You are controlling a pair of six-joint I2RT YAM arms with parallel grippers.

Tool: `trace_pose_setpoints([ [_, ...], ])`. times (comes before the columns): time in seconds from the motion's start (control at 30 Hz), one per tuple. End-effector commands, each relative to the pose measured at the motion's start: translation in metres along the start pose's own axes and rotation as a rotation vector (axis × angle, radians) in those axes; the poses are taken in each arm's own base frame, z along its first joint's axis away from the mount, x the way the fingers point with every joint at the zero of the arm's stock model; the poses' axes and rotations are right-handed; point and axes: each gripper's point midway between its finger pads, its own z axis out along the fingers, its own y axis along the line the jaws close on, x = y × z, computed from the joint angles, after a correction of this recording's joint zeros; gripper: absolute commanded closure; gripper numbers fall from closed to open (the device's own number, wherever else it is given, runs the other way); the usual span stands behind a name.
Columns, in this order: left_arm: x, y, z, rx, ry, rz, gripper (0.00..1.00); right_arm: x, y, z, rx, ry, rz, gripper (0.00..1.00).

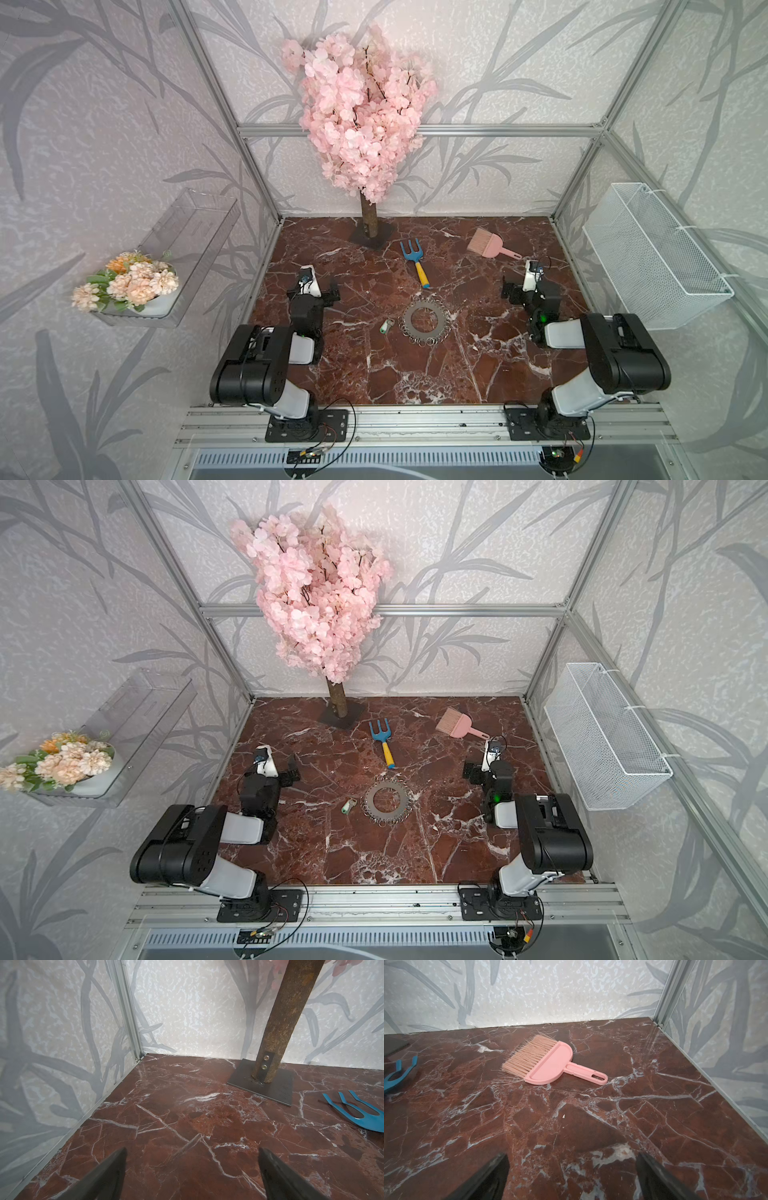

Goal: Attach keys to a key ring
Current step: Pick up the keyring from the center of the board.

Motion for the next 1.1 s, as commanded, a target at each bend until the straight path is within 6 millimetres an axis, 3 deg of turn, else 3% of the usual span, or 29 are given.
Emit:
trace_pose_setpoints([
  [0.0,-0.004,0.001,-0.001,-0.009,-0.019,0.003,0.0,-0.009,0.001,0.001,-0.008,-0.027,0.003,0.01],
  [0.8,-0.004,0.0,-0.001,-0.014,-0.017,0.011,0.0,-0.009,0.001,0.001,-0.01,-0.027,0.004,0.01],
  [1.07,-0.022,-0.005,0.018,-0.034,0.073,0.046,0.0,-0.036,0.009,-0.017,-0.028,0.002,-0.019,0.01],
])
